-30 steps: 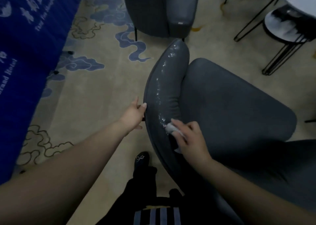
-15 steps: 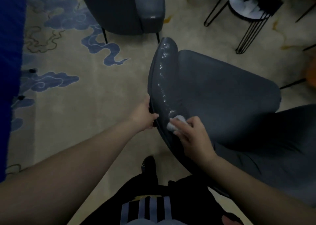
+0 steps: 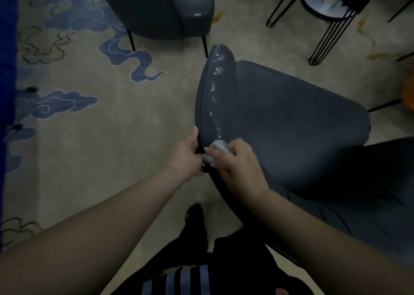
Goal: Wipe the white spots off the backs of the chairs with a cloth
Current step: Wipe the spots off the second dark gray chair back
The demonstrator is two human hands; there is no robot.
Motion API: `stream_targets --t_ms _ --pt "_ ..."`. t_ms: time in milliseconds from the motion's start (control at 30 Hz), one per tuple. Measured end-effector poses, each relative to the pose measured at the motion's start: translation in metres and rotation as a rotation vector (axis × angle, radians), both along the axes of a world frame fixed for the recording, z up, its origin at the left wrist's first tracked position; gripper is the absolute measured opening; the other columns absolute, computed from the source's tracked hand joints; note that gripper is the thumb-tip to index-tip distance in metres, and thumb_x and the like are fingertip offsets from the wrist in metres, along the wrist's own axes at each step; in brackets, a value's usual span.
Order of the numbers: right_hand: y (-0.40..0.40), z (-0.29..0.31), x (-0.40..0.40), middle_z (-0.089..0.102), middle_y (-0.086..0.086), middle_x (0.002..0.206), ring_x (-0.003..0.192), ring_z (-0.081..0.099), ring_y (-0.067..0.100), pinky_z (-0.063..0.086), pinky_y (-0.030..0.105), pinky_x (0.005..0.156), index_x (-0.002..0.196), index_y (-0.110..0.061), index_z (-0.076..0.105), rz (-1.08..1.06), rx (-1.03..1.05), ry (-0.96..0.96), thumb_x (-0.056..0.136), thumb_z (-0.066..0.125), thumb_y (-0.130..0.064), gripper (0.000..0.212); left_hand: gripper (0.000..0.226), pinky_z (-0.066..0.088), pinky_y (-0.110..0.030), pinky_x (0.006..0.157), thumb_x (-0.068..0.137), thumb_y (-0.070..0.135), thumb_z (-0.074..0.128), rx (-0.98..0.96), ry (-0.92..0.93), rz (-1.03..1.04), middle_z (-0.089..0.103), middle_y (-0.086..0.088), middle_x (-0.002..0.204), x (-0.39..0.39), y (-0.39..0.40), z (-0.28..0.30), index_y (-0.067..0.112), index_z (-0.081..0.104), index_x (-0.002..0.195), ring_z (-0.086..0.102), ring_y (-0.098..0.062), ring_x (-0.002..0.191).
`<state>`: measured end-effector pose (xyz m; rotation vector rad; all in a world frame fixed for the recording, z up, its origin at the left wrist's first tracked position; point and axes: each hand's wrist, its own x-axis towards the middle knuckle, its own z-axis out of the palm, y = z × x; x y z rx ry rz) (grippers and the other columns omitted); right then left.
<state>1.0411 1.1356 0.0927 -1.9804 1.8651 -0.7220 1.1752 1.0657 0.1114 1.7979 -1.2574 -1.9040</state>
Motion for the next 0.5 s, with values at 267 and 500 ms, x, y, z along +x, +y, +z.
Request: stream_targets --t_ms 267,500 --pt "-0.031 -0.002 -0.02 0.039 -0.001 0.098 0.081 0.04 0.006 0.04 0.017 0.073 0.119 -0.027 0.065 -0.011 0.105 -0.115 0.093 0.049 -0.037 0.032 0.058 0.058 -0.033 0.07 0.103 0.006 0.033 0.07 0.032 0.063 0.051 -0.005 0.137 0.006 0.004 0.007 0.045 0.026 0.146 0.067 -0.027 0.078" --pt "-0.007 0.008 -0.02 0.049 0.014 0.086 0.075 0.048 0.031 0.047 0.041 0.061 0.115 -0.026 0.07 0.346 0.044 0.073 0.086 0.063 -0.025 0.029 0.042 0.052 -0.031 0.07 0.103 0.006 0.03 0.144 0.116 0.35 0.06 -0.01 0.127 -0.002 0.031 0.004 0.021 0.046 0.14 0.059 -0.02 0.074"
